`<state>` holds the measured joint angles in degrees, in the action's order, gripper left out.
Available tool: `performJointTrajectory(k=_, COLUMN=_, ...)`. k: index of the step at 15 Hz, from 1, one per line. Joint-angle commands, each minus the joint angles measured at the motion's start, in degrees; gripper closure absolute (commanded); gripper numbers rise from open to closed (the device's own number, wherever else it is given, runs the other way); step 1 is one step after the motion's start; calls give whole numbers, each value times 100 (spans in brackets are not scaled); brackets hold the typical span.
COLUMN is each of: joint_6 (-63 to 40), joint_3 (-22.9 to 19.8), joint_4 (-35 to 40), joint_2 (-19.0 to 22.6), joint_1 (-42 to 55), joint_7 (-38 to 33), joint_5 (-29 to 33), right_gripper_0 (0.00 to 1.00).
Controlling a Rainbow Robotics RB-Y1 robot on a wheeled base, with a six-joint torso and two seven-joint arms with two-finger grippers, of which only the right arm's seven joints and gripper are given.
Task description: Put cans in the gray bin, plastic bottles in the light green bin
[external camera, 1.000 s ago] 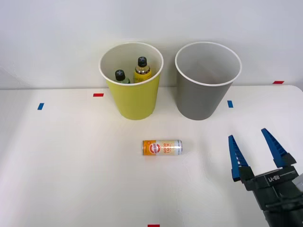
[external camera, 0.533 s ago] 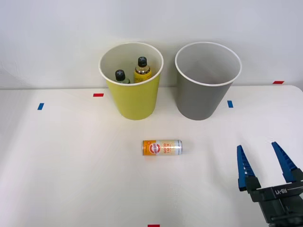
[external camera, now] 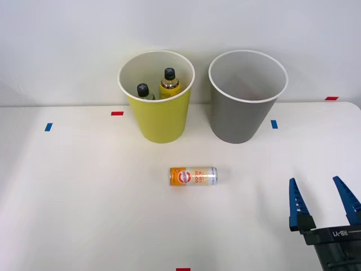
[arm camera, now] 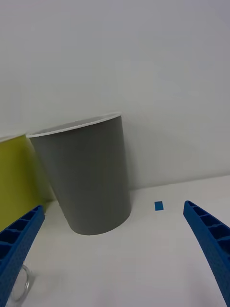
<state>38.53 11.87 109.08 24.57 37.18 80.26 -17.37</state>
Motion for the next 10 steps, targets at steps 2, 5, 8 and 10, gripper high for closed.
performJointTrajectory(k=2, joint_6=-21, joint_3=-238, joint_4=-19, joint_2=-145, joint_1=211, joint_7=-819, joint_5=761, right_gripper_0=0)
performJointTrajectory(k=5, joint_6=-12, joint_3=-440, joint_4=-27, joint_2=-418, joint_1=386, joint_7=-1469, joint_5=1403, right_gripper_0=0)
performJointTrajectory(k=8, joint_6=14, joint_3=-528, joint_4=-27, joint_2=-778, joint_1=580, joint_7=-2076, joint_5=1983, right_gripper_0=0)
performJointTrajectory(k=10, joint_6=14, joint_3=-572, joint_4=-27, joint_2=-1051, joint_1=712, joint_7=-2374, joint_5=2334, right_gripper_0=0)
